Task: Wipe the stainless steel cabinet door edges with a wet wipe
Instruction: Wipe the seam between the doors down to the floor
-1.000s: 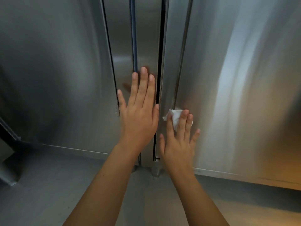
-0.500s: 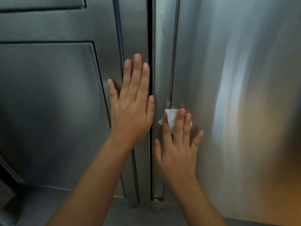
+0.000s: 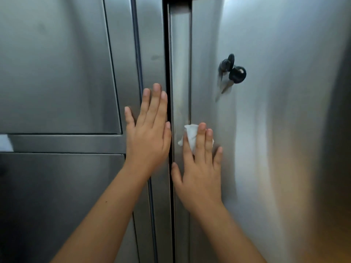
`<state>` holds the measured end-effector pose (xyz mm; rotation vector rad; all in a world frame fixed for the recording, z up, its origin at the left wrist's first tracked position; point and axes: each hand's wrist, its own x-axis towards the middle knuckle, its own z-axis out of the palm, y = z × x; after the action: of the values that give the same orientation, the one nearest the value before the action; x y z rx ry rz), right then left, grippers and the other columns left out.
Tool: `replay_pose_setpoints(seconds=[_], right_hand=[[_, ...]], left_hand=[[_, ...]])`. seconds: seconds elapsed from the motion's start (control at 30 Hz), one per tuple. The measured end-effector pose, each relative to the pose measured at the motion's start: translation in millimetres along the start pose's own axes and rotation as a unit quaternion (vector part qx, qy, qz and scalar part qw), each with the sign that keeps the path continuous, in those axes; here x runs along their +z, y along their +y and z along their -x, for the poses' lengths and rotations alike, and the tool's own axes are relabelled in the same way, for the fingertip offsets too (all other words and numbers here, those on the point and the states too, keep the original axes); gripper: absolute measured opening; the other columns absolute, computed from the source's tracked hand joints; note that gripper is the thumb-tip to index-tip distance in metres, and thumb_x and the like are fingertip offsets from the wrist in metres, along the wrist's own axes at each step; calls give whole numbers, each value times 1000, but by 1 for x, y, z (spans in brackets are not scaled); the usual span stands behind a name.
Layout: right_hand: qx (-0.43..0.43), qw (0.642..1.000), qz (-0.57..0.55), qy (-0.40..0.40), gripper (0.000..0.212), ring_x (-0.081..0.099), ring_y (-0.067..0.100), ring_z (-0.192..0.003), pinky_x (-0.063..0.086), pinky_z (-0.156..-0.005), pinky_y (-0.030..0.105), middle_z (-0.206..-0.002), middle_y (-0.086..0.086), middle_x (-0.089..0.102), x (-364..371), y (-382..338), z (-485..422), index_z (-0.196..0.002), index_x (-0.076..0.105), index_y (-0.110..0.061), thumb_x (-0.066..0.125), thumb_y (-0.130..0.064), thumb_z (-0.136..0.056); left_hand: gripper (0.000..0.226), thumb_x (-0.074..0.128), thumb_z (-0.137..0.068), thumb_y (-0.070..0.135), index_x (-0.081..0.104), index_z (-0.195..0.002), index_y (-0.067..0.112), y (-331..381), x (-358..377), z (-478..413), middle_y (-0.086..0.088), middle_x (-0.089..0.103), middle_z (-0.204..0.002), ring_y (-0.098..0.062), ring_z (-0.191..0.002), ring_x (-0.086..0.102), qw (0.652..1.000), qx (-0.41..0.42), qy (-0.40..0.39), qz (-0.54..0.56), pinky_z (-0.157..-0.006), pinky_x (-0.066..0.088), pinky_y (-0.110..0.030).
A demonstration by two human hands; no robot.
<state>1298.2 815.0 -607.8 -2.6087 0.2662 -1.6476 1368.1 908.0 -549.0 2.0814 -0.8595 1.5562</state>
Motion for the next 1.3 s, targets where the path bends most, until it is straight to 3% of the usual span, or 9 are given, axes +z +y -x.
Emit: replay_pose_setpoints(seconds=[0.17,0.3,0.43,0.53,0.63,0.77,0.9,1.1,1.3], right_hand=[[-12,1000,-2,-10,76,16,40,-136,11,-104,53,-149,22,21,-19,-7,-39,-134,49,-6,77,-29,-67],[-29,998,-38,-45,72,-30,24,-137,-26,-105,34,-149,7,-27,-31,-11,-73,-148,21,-14,52,-37,-87],[-35,996,-76,-22,70,-41,20,-130,-32,-100,29,-143,2,-36,-37,-18,-106,-149,17,-12,49,-29,-89],[-21,998,-62,6,68,-31,26,-133,-27,-104,33,-147,8,-26,-41,-23,-127,-146,26,-8,53,-19,-84],[-15,998,-39,49,68,-8,31,-137,-6,-108,43,-150,15,-2,-48,-24,-145,-140,39,-4,61,-13,-76],[-48,996,-66,29,68,-24,27,-135,-11,-109,39,-148,7,-17,-48,-20,-152,-145,29,-7,55,-13,-82],[-55,993,-97,44,79,-13,31,-137,3,-109,46,-149,13,-9,-51,-17,-154,-145,14,-8,61,-13,-80],[-81,993,-72,46,74,-14,30,-141,-8,-105,54,-150,12,-19,-51,-24,-164,-142,-8,-21,43,-29,-89],[-118,986,-19,116,60,17,36,-139,3,-105,60,-151,21,18,-51,-25,-178,-143,19,-13,31,-33,-88]], left_hand=[[55,27,-94,27,12,-144,11,-10,-11,-42,-2,8,-152,-13,-140,6,1000,31,-3,-4,-109,6,-55],[53,22,-95,30,11,-144,13,-18,-21,-82,0,8,-152,-10,-140,4,999,41,13,-1,-110,1,-51],[53,21,-95,30,14,-144,13,-22,-28,-124,-4,16,-153,-13,-140,11,998,41,43,-15,-110,1,-51],[53,23,-95,28,20,-145,10,-22,-26,-126,-6,21,-153,-17,-141,16,997,47,57,-24,-110,7,-56],[52,26,-94,24,27,-144,10,-21,-25,-122,-5,26,-152,-18,-140,21,996,33,81,-16,-111,14,-54],[52,31,-90,18,37,-141,9,-20,-27,-121,-6,33,-148,-19,-138,26,993,16,117,-4,-109,17,-52],[53,32,-88,18,39,-140,8,-18,-28,-122,-7,35,-147,-22,-137,28,993,11,115,-2,-109,18,-52],[53,32,-87,16,41,-139,7,-19,-29,-123,-7,37,-146,-24,-136,30,994,11,111,-11,-107,21,-53],[55,31,-86,17,37,-140,10,-22,-25,-122,-4,30,-149,-17,-138,24,993,14,115,-3,-110,16,-49]])
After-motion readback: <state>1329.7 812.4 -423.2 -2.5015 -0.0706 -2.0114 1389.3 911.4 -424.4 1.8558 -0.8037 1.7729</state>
